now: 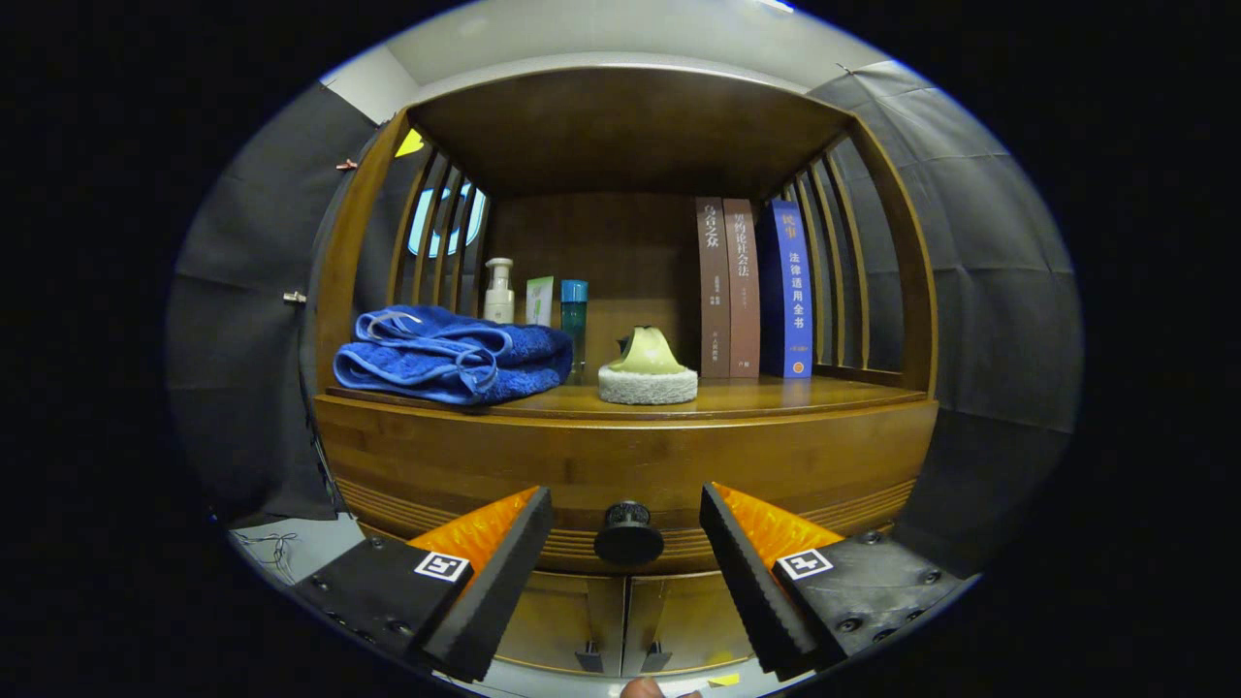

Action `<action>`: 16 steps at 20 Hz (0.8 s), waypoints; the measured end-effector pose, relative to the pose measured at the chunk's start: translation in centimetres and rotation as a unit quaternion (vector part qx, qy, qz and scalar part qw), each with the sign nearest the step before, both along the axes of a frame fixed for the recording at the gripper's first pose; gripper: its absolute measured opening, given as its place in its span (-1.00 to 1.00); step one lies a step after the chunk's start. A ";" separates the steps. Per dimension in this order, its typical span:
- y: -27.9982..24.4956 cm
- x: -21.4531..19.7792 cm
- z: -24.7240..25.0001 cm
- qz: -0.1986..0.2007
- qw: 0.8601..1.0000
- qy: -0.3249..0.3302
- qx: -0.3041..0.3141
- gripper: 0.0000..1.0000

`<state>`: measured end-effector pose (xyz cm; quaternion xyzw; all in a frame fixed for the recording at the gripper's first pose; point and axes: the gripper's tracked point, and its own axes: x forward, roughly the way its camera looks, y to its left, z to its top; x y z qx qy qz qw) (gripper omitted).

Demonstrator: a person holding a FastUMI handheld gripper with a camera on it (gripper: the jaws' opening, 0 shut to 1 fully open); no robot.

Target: Pull open the drawer, take out the items inside it, and place them on the countertop above the cabinet.

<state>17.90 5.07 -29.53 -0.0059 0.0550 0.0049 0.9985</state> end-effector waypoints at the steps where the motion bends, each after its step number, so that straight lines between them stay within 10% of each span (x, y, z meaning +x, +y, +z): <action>1: -0.2 -0.9 0.5 -0.001 1.000 -0.003 0.000 0.99; 16: -2.9 -15.6 13.7 0.003 0.998 -0.037 0.041 0.98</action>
